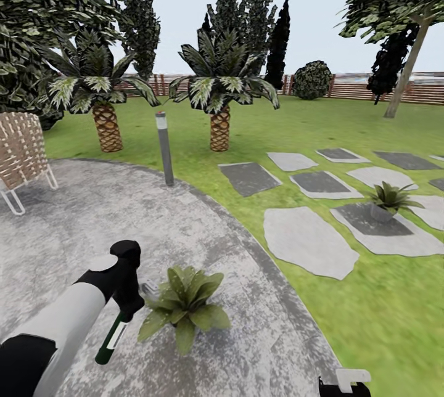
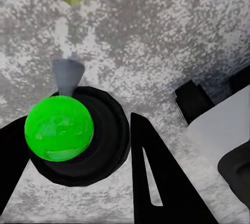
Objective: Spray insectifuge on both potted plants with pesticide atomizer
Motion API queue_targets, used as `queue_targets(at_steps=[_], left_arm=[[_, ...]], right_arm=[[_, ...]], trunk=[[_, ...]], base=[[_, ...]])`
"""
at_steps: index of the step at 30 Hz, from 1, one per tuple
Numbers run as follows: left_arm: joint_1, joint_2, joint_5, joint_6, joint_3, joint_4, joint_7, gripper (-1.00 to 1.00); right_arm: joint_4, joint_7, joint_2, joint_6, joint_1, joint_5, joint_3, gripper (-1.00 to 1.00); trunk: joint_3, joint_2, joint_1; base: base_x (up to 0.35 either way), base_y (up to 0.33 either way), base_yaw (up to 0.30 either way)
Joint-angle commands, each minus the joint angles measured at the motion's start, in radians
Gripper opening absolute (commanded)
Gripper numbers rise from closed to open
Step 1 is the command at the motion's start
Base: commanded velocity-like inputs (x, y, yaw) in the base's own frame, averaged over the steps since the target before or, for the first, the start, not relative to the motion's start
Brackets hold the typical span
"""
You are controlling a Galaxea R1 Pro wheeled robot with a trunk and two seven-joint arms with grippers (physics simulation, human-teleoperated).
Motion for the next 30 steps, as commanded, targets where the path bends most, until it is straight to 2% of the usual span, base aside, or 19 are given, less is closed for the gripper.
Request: queue_targets(at_steps=[1, 7, 13, 22, 30], left_arm=[[-0.001, 0.000, -0.012, 0.010, -0.004, -0.001, -0.010, -1.00], [-0.004, 0.000, -0.018, 0.012, -0.003, -0.002, -0.010, -1.00], [-0.040, 0.001, -0.016, 0.012, -0.002, 0.000, -0.010, -1.00], [-0.041, -0.001, -0.018, 0.012, -0.002, -0.001, -0.010, -1.00], [-0.040, -0.002, -0.018, 0.011, -0.003, 0.000, -0.010, -1.00]], right_arm=[[0.002, -0.005, 0.000, -0.003, -0.001, 0.011, -0.006, 1.00], [0.004, -0.005, 0.000, -0.003, -0.001, 0.012, -0.006, 1.00], [0.003, -0.005, 0.001, -0.003, -0.001, 0.012, -0.006, 1.00], [0.003, -0.005, 0.002, -0.003, -0.001, 0.012, -0.006, 1.00], [0.002, -0.005, 0.002, -0.003, -0.001, 0.012, -0.006, 1.00]], trunk=[[-0.001, 0.000, 0.000], [-0.001, 0.000, 0.000], [-0.001, 0.000, 0.000], [-0.001, 0.000, 0.000], [-0.001, 0.000, 0.000]], base=[[0.085, -0.262, 0.000], [0.017, -0.269, 0.000], [0.101, -0.269, 0.041], [0.173, -0.234, 0.263], [-0.095, -0.266, 0.278]])
